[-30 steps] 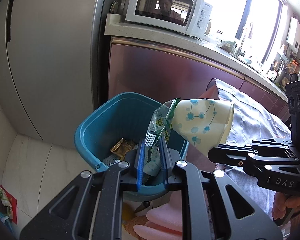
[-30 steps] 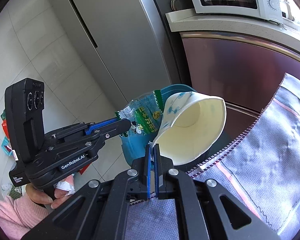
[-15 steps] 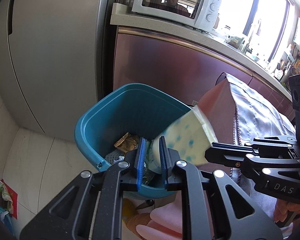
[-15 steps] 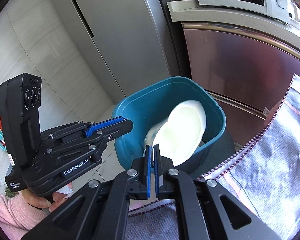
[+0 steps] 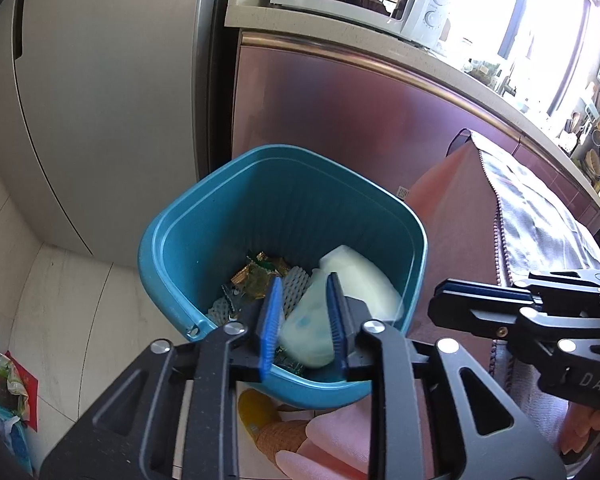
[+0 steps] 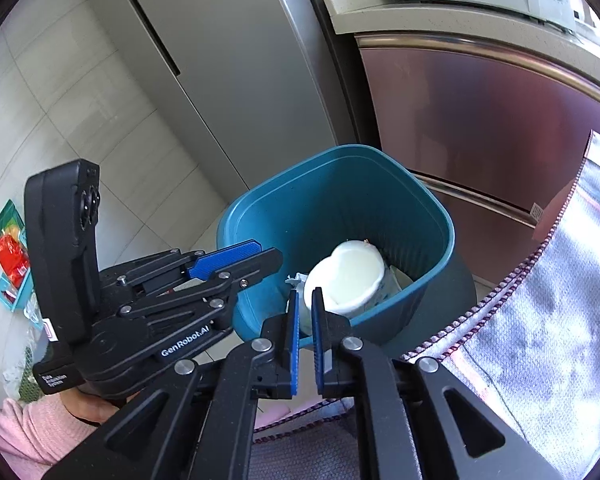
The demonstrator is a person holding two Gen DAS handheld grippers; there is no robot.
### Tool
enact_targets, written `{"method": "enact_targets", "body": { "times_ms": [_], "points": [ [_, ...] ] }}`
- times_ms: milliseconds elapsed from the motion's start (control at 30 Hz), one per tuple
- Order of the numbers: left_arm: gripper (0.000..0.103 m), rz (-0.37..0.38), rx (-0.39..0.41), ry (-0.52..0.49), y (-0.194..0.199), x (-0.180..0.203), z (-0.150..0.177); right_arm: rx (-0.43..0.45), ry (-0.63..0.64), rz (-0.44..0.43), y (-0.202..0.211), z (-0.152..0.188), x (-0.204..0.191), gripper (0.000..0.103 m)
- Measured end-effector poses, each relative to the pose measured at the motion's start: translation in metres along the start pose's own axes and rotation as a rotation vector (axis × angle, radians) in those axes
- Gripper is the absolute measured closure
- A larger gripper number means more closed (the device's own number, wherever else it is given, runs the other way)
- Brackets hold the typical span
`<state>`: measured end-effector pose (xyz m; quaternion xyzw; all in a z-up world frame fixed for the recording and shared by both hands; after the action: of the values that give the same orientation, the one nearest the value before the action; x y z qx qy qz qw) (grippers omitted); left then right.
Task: Collect trash
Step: 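Open both tools over the teal bin to drop the wrapper and cup, then move both tools back over the orange peel and gold foil bag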
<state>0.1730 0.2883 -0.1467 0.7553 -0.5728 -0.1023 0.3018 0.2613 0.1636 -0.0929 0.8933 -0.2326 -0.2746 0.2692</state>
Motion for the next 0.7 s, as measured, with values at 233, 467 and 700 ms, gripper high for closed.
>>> {"method": "enact_targets", "body": {
  "times_ms": [233,467,700],
  "points": [
    [0.061,-0.015,-0.01,-0.012,-0.006,0.001,0.005,0.014,-0.018,-0.002,0.007,0.002,0.004,0.096],
    [0.05,-0.019,0.029,-0.02,0.008,0.002,0.002,0.048,-0.03,0.003,0.021,0.005,0.009,0.084],
    [0.03,-0.016,0.11,-0.044,0.04,0.013,-0.006,0.118,-0.033,0.009,0.051,0.004,0.01,0.072]
  ]
}}
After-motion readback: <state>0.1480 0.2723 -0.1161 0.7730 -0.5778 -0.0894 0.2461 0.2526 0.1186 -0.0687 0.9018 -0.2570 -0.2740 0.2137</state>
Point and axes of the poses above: each gripper's, at about its wrist camera, not at the fingertips, and y roughly against the way its jaws point, x to its right, z to its underside, the point moved 5 cm from there along -y, roughly the way its jaws point, and after that the axes turned 14 degrees about x, right-handed, at the moved point
